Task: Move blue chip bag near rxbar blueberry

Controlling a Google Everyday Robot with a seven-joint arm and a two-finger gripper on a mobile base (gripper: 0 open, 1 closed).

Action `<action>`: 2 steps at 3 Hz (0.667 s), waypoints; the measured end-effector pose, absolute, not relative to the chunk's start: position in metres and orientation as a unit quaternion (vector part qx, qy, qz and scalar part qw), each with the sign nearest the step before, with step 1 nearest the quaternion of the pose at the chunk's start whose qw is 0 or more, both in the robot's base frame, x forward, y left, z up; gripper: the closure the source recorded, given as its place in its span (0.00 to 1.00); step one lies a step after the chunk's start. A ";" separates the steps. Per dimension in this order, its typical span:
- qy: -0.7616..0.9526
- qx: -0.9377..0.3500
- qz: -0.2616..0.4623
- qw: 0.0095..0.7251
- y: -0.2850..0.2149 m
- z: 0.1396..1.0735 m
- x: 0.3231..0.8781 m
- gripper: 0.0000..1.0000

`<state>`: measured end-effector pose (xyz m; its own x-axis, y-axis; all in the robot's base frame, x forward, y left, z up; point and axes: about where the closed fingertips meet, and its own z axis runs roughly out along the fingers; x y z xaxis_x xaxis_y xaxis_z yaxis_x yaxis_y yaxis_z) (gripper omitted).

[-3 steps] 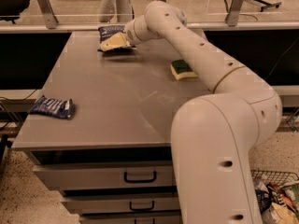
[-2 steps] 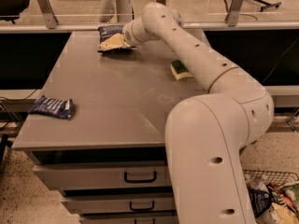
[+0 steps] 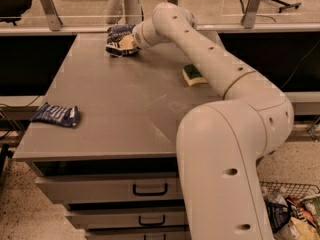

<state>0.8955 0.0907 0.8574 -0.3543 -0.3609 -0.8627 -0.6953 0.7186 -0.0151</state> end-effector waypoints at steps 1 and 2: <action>0.784 -0.345 0.173 0.486 0.084 0.884 0.886 0.86; 0.752 -0.381 0.170 0.510 0.080 0.922 0.863 1.00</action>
Offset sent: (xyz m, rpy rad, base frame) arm -0.0760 -0.0212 0.1288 -0.0490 -0.3054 0.2137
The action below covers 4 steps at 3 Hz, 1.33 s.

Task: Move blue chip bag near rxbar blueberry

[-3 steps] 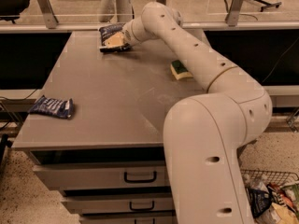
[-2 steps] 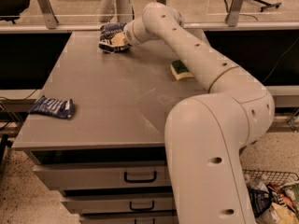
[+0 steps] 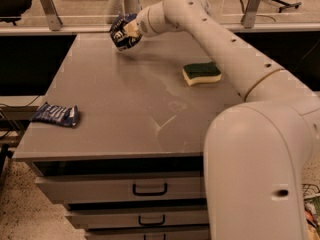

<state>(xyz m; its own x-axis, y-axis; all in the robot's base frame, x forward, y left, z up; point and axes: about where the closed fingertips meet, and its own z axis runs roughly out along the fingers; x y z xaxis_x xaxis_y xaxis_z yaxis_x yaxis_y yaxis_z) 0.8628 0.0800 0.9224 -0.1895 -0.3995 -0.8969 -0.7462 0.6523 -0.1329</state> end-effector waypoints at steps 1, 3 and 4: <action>0.711 -0.431 0.189 0.523 0.076 0.951 0.827 1.00; 0.604 -0.548 0.280 0.506 0.092 0.956 0.731 1.00; 0.550 -0.601 0.317 0.485 0.113 0.945 0.686 1.00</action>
Offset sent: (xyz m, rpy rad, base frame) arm -0.1496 -0.0095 0.0461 0.0320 -0.1613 0.5419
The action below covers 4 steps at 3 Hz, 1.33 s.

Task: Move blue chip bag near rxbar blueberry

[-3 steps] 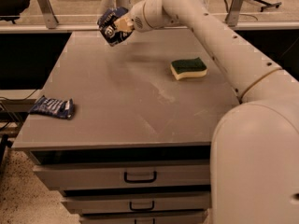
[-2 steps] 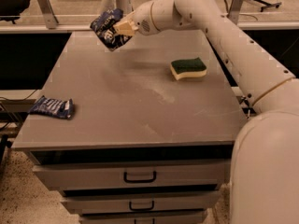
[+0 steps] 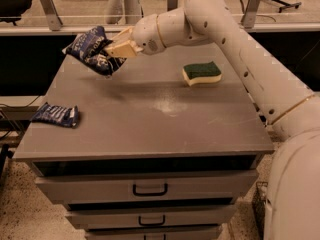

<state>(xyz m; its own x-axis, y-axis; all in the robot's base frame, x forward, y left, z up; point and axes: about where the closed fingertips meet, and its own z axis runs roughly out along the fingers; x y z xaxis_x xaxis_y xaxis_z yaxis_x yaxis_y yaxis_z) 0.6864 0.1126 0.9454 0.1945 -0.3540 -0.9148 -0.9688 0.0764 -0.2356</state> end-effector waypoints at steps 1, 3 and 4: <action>0.526 -0.626 0.351 0.456 0.134 0.922 0.655 1.00; 0.523 -0.642 0.372 0.419 0.157 0.881 0.638 0.87; 0.525 -0.647 0.376 0.404 0.162 0.875 0.633 0.68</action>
Offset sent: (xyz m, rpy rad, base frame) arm -0.0597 0.0480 -0.0733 -0.0468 0.0895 0.2044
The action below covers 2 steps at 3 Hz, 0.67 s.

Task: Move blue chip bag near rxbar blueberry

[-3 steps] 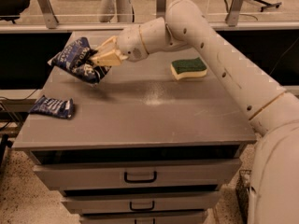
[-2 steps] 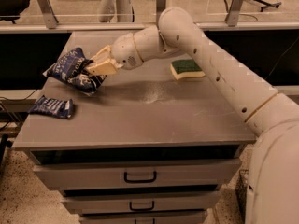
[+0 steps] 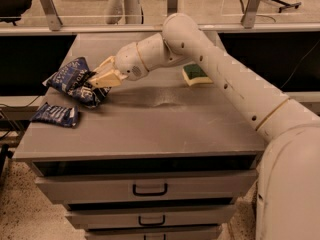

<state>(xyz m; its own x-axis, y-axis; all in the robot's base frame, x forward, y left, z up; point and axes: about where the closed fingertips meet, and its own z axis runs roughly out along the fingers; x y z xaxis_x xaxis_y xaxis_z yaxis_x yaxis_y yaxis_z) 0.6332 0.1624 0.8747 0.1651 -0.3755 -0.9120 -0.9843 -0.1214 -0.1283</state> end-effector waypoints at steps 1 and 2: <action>0.522 -0.652 0.381 0.396 0.166 0.874 0.628 0.45; 0.518 -0.657 0.383 0.391 0.170 0.875 0.622 0.22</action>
Offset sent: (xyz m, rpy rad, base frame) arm -0.0159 0.0053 0.0045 -0.0182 0.0087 0.0440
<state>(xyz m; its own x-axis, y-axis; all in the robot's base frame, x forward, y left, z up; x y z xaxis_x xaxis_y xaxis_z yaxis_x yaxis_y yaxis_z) 0.6218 0.1697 0.8755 0.1690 -0.3811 -0.9089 -0.9807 -0.1573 -0.1163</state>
